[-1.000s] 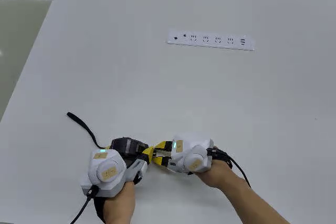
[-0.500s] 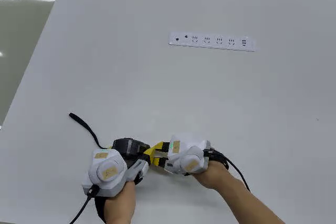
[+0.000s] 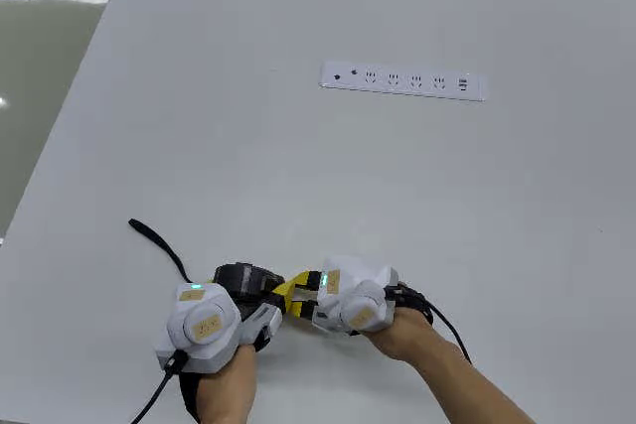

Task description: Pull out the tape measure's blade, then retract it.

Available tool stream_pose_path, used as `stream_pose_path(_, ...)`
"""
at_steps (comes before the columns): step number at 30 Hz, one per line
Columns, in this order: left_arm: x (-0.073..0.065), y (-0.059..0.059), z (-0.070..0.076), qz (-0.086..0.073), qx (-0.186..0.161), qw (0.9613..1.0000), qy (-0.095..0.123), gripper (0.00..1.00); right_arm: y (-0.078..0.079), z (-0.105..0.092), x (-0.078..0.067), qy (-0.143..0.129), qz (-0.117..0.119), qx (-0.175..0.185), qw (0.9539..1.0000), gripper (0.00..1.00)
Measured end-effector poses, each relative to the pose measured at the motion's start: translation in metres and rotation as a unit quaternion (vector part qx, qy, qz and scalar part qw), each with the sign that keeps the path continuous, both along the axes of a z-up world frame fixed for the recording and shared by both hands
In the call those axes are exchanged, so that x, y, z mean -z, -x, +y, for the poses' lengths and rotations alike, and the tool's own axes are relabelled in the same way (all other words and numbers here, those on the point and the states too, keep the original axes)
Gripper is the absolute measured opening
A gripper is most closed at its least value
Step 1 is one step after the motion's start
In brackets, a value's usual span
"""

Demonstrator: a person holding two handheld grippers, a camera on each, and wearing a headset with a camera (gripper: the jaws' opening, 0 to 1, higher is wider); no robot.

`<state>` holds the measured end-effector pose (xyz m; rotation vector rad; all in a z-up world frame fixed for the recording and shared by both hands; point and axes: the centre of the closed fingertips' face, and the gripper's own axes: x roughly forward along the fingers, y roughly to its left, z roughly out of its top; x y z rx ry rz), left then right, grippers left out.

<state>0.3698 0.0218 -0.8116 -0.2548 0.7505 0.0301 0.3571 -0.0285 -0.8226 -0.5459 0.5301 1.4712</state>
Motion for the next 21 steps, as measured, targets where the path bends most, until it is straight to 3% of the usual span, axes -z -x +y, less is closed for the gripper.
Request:
stream_pose_path(16,0.0026,0.0003,-0.0035,0.019,0.016,0.9997,0.005,0.7,-0.0012,-0.0038,0.0004,0.006,-0.005,-0.002,1.0,0.15)
stream_pose_path(21,-0.0026,-0.0011,-0.0036,0.012,0.031,0.9994,-0.007,0.7,-0.0022,-0.0077,-0.0008,0.004,-0.001,0.006,1.0,0.17)
